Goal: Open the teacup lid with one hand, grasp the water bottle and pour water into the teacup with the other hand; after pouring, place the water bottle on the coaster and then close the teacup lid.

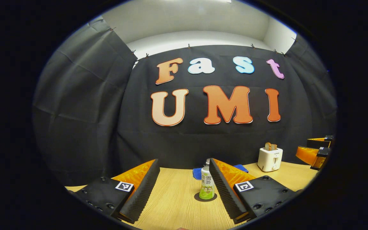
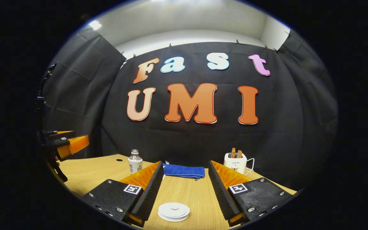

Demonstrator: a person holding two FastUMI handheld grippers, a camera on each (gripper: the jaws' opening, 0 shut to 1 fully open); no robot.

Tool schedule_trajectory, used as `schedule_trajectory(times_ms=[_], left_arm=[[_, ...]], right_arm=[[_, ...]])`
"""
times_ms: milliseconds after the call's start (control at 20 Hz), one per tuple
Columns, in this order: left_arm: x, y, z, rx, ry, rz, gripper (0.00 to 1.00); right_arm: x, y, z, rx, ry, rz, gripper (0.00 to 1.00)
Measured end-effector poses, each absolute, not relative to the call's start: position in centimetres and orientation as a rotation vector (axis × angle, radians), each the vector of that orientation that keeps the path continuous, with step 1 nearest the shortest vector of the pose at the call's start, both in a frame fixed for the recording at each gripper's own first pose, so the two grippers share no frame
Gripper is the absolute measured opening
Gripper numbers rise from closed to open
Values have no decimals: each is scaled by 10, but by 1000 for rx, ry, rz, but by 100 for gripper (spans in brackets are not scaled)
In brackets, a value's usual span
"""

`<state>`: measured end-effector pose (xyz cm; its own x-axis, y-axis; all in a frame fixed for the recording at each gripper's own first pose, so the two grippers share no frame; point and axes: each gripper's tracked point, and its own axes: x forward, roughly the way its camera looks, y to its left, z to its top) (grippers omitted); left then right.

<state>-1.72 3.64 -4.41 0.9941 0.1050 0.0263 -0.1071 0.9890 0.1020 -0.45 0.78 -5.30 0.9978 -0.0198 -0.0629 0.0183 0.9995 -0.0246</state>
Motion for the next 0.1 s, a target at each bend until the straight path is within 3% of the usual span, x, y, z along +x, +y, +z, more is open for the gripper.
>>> schedule_trajectory(times_ms=[100], left_arm=[[-15,35,-43,125,-35,112,99]], right_arm=[[-6,5,-51,-20,62,-24,87]])
